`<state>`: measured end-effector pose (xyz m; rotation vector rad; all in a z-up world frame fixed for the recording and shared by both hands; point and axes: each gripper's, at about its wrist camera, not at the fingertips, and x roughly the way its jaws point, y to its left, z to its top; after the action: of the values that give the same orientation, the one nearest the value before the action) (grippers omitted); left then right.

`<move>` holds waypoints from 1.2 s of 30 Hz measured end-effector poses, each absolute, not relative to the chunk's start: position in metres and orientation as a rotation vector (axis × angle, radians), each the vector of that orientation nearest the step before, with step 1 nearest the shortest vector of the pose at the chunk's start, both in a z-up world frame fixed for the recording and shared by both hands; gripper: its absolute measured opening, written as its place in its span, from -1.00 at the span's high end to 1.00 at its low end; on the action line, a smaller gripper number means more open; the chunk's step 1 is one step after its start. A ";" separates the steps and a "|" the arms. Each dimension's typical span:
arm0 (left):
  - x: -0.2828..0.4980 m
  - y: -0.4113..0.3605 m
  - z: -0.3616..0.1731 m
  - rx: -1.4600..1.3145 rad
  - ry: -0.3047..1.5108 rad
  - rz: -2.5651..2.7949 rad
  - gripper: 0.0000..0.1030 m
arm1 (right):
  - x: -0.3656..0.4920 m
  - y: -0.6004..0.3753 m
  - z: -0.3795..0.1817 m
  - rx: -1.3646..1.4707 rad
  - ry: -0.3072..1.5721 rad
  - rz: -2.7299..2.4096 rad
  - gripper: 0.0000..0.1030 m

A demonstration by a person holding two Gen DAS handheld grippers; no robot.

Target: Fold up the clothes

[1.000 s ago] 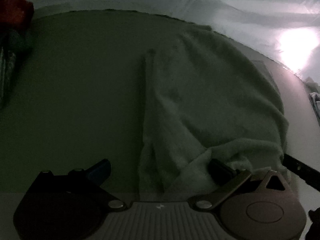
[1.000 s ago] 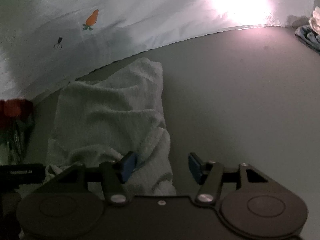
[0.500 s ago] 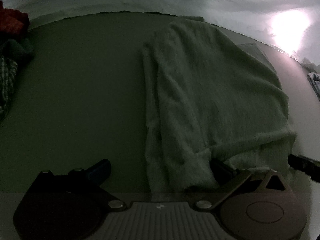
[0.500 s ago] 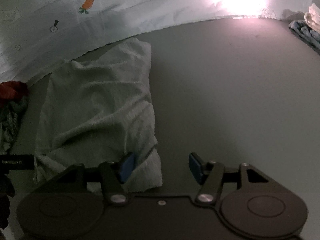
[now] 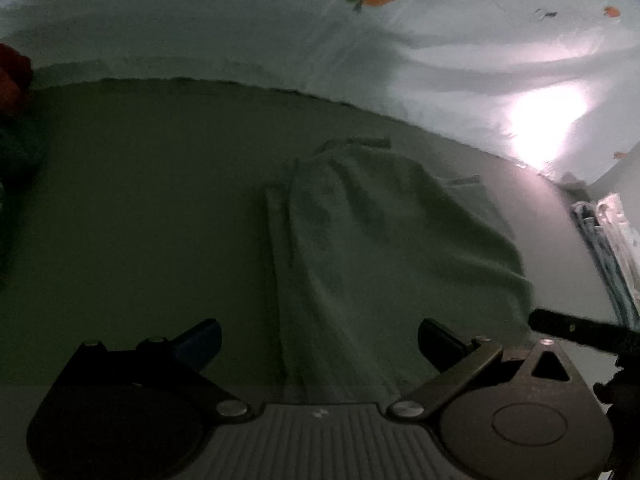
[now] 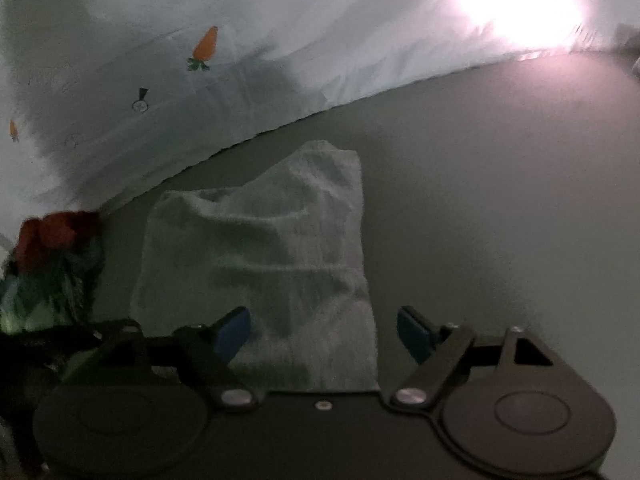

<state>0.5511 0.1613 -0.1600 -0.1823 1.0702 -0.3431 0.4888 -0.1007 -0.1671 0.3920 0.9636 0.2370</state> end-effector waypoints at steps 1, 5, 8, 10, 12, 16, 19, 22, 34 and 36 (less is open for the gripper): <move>0.553 0.161 -0.163 -0.178 1.085 -0.340 -0.97 | 0.497 -0.101 -0.172 0.416 0.978 0.241 -0.58; 0.559 0.153 -0.175 -0.188 1.131 -0.336 -0.78 | 0.519 -0.092 -0.181 0.436 1.000 0.247 -0.52; 0.552 0.150 -0.173 -0.146 1.098 -0.315 -0.63 | 0.528 -0.084 -0.184 0.428 1.010 0.264 -0.43; 0.548 0.147 -0.171 -0.124 1.077 -0.301 -0.45 | 0.531 -0.078 -0.186 0.436 1.010 0.292 -0.40; 0.545 0.143 -0.171 -0.139 1.056 -0.299 -0.16 | 0.531 -0.073 -0.188 0.424 1.010 0.300 -0.37; 0.542 0.137 -0.171 -0.162 1.049 -0.289 0.50 | 0.529 -0.074 -0.189 0.448 0.999 0.303 0.05; 0.539 0.133 -0.163 -0.202 1.055 -0.268 0.64 | 0.522 -0.079 -0.180 0.480 0.971 0.320 0.48; 0.530 0.118 -0.143 -0.170 1.016 -0.284 0.67 | 0.504 -0.073 -0.160 0.417 0.909 0.318 0.56; 0.452 0.048 -0.057 -0.081 0.830 -0.429 0.68 | 0.410 -0.141 -0.091 0.519 0.695 0.273 0.57; 0.440 0.030 -0.047 -0.062 0.805 -0.463 0.68 | 0.395 -0.160 -0.081 0.531 0.664 0.249 0.57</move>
<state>0.4398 0.0305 -0.0474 -0.0619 0.8053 -0.4628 0.3948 -0.1599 -0.0815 0.5314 0.6635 0.2494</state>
